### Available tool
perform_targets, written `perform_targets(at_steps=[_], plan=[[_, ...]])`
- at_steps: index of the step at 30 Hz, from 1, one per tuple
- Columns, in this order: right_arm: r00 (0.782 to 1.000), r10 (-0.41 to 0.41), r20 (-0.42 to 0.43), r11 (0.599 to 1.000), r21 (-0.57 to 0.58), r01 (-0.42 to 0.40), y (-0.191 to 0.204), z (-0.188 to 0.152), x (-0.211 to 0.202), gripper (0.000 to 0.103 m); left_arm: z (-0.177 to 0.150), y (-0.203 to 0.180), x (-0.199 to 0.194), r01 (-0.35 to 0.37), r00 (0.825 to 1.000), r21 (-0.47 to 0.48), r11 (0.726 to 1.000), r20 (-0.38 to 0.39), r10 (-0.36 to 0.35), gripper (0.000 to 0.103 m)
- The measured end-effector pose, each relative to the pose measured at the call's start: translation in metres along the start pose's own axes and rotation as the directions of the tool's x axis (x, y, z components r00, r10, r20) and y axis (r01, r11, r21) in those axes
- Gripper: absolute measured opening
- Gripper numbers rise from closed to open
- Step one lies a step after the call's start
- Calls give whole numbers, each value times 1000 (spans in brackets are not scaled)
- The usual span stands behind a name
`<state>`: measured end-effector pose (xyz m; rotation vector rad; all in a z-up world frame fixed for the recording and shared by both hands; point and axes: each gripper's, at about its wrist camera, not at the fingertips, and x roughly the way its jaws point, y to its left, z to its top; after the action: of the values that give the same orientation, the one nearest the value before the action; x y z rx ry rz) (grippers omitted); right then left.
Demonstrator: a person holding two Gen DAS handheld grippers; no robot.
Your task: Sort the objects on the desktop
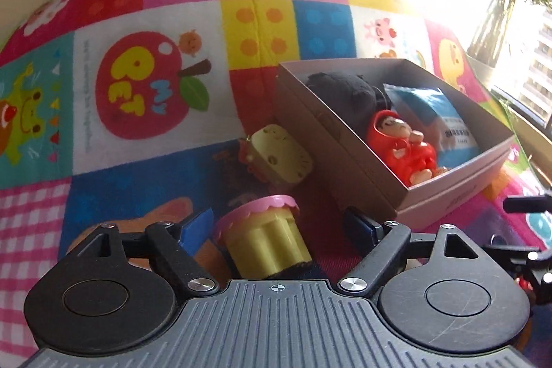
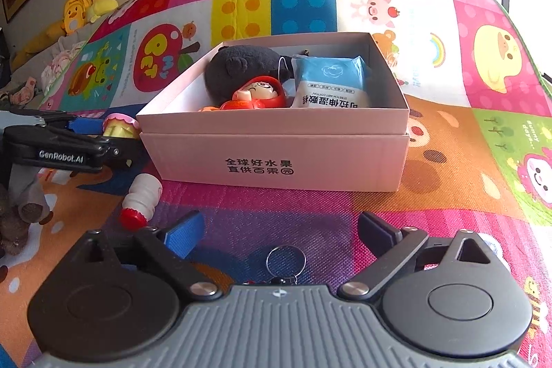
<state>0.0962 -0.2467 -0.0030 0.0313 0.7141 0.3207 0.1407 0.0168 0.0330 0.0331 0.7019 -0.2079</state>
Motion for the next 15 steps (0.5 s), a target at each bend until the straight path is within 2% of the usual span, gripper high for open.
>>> perform_targets(at_steps=[6, 9, 14, 15], plan=[[1000, -3, 12, 1000, -14, 4, 2, -1, -1, 96, -6, 6, 0, -84, 996, 21, 996, 0, 84, 84], [1000, -4, 15, 1000, -7, 4, 1, -1, -2, 96, -17, 13, -10, -94, 996, 34, 995, 8, 94, 84], [1000, -9, 15, 1000, -17, 10, 2, -1, -2, 98, -32, 32, -31, -181, 983, 47, 982, 14, 181, 85], [1000, -10, 17, 1000, -20, 11, 3, -1, -2, 98, -33, 36, -35, -177, 984, 38, 983, 16, 177, 86]])
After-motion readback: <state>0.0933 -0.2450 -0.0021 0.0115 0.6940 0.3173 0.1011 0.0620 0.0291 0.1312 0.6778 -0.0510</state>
